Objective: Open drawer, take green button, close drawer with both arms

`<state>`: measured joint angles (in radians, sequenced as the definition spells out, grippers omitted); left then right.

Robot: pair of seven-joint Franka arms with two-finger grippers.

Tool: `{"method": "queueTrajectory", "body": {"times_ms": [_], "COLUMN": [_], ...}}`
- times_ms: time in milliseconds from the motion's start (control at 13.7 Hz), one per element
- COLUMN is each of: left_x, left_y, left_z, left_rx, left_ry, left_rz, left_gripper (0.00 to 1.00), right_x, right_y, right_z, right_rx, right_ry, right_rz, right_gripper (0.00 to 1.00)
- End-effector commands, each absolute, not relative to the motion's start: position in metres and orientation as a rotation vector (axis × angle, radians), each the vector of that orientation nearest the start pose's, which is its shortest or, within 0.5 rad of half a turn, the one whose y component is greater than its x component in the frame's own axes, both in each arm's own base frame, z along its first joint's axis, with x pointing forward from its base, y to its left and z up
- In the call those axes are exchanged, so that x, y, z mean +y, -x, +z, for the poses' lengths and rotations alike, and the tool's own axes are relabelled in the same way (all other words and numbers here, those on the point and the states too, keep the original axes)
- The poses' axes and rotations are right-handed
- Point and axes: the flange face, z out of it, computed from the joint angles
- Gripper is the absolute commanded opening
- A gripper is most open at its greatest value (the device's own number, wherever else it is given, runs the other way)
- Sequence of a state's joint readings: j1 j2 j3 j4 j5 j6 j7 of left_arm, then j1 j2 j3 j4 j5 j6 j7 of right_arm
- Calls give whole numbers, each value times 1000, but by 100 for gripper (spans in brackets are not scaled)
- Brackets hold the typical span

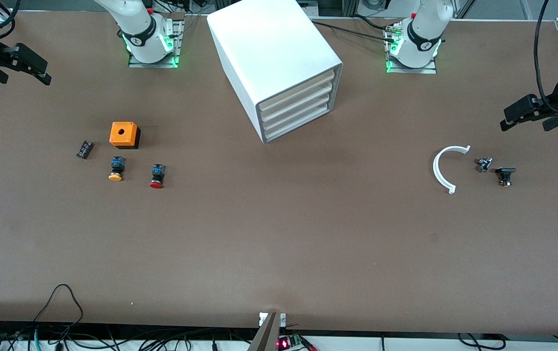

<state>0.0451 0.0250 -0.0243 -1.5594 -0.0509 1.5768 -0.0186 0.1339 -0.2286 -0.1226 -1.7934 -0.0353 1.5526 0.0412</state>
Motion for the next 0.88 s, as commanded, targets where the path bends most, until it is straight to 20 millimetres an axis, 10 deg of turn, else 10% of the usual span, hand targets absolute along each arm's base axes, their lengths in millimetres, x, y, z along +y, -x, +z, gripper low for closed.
{"method": "queueTrajectory", "body": {"times_ms": [0, 804], "left_x": [7, -4], "left_y": [-564, -574], "left_z": [618, 607], "left_rx": [-29, -28], "left_ry": [3199, 3216], "left_rz": [35, 54], "left_gripper": [100, 100], "right_x": [-5, -7], "right_y": [-478, -482], "right_z": [637, 639], "right_rx": [48, 56], "right_ry": [3160, 3159], "right_rz": [-3, -15], "right_gripper": [100, 100]}}
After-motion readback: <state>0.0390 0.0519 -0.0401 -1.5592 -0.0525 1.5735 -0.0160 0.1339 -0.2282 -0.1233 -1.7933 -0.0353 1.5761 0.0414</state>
